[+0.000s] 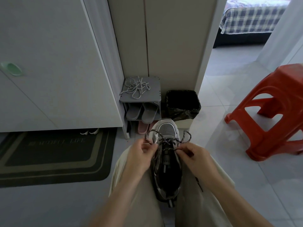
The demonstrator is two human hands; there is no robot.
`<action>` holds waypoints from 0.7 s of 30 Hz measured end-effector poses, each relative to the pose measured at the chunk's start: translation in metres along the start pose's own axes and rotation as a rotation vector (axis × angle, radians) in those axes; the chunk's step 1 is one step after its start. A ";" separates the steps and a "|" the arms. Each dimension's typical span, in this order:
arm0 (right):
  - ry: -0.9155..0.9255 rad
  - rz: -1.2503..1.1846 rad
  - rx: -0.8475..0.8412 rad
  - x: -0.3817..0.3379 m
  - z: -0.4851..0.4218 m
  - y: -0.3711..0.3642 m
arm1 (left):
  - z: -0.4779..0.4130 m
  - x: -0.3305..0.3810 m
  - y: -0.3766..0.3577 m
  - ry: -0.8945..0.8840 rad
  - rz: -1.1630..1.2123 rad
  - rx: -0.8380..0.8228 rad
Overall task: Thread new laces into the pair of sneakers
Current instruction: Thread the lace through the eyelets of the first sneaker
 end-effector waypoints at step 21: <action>0.059 0.035 0.070 0.001 0.000 0.007 | -0.004 0.012 0.010 -0.103 -0.030 0.030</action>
Point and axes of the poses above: each hand's wrist, its own z-axis away from the middle knuckle, its own y-axis out of the back of the hand, x = y × z, the point moved 10 cm from there along -z, towards the middle knuckle, and after that the axes turned 4 degrees about y, right-handed, at the moved point
